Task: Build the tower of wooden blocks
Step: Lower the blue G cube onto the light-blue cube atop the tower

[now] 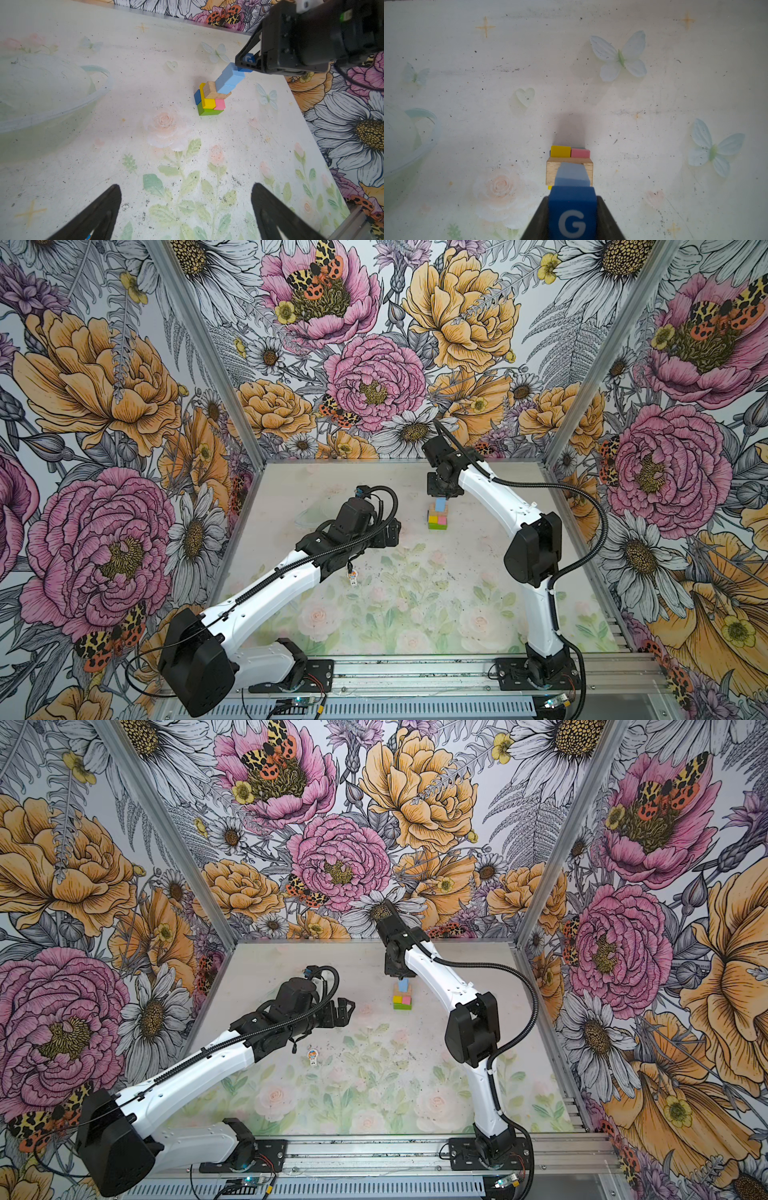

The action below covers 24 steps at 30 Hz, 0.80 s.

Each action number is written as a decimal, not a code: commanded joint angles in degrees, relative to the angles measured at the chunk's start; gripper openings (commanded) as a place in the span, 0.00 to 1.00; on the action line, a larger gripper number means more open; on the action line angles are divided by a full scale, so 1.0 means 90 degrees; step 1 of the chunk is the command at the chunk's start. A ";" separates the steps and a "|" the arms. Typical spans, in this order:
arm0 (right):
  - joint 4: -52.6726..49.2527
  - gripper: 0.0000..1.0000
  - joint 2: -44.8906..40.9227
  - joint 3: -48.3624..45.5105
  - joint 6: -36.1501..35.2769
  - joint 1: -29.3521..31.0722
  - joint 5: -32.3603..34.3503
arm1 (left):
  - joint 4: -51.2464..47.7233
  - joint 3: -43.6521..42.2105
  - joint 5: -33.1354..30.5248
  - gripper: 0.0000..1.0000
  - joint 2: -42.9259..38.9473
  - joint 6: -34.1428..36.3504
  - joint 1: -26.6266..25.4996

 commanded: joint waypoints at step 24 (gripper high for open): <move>-0.0026 0.30 0.0296 0.0377 0.0044 -0.0071 -0.0127 | 0.0217 0.0199 0.0265 0.99 0.0128 0.0125 0.0220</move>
